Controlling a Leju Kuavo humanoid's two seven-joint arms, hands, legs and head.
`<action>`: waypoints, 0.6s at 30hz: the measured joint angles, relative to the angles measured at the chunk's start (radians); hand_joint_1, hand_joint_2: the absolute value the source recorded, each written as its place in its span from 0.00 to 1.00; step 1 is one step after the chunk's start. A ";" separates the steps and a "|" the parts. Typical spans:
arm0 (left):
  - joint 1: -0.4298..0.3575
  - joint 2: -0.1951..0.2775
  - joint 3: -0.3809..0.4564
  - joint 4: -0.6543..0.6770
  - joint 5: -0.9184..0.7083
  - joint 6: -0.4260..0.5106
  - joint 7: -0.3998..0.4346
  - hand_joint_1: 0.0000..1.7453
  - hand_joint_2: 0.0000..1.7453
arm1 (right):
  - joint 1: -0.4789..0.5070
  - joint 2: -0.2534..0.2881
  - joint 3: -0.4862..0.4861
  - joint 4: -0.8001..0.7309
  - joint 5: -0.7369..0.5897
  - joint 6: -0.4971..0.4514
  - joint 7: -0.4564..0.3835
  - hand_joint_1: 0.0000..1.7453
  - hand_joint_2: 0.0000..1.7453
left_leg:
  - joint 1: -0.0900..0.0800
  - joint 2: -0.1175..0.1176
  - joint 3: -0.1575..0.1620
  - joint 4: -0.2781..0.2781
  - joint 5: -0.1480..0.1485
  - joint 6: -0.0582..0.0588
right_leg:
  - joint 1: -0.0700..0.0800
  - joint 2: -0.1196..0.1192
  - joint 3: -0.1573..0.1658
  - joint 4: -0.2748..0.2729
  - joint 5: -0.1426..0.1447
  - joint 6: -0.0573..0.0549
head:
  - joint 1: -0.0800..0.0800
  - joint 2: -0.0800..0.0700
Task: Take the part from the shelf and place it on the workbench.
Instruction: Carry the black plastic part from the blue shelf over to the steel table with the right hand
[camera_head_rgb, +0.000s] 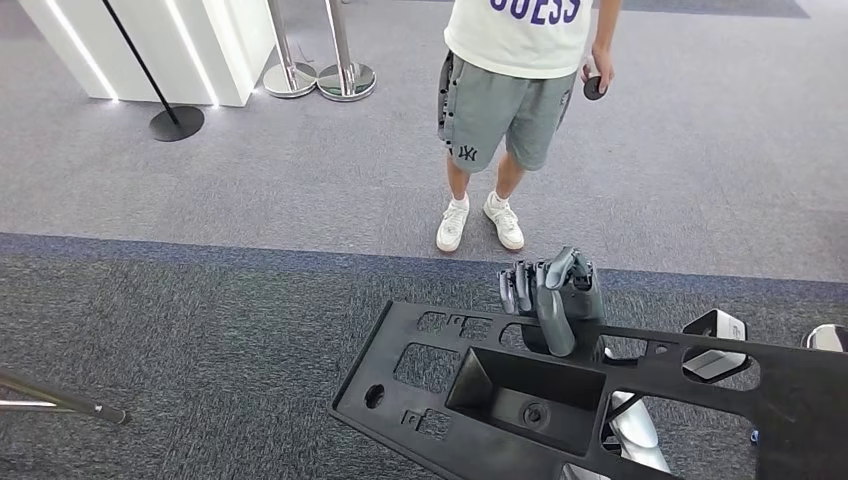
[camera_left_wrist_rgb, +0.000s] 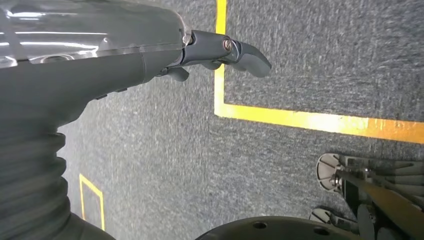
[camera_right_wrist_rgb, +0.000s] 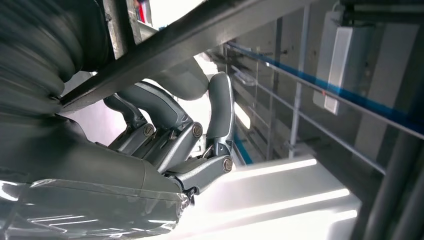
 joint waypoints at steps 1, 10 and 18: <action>-0.001 0.000 0.000 0.000 0.001 0.000 0.003 0.00 1.00 | 0.000 0.000 -0.001 0.001 -0.002 0.002 0.001 1.00 1.00 | 0.001 -0.007 0.000 -0.001 0.002 0.004 | -0.003 0.020 -0.022 0.048 -0.028 0.005 | 0.000 0.000; -0.014 -0.001 0.000 0.000 0.000 0.003 0.010 0.00 1.00 | -0.002 -0.002 -0.007 0.016 -0.014 0.009 0.009 1.00 1.00 | -0.001 -0.098 -0.009 0.007 0.009 -0.001 | -0.004 0.114 -0.006 -0.016 0.033 -0.010 | 0.000 0.000; -0.012 0.003 0.000 0.000 -0.002 0.000 -0.008 0.00 1.00 | -0.006 -0.002 -0.009 0.019 -0.015 0.019 0.010 1.00 1.00 | -0.003 -0.042 -0.109 0.199 -0.099 -0.041 | -0.007 0.048 0.009 -0.057 0.049 -0.042 | 0.000 0.000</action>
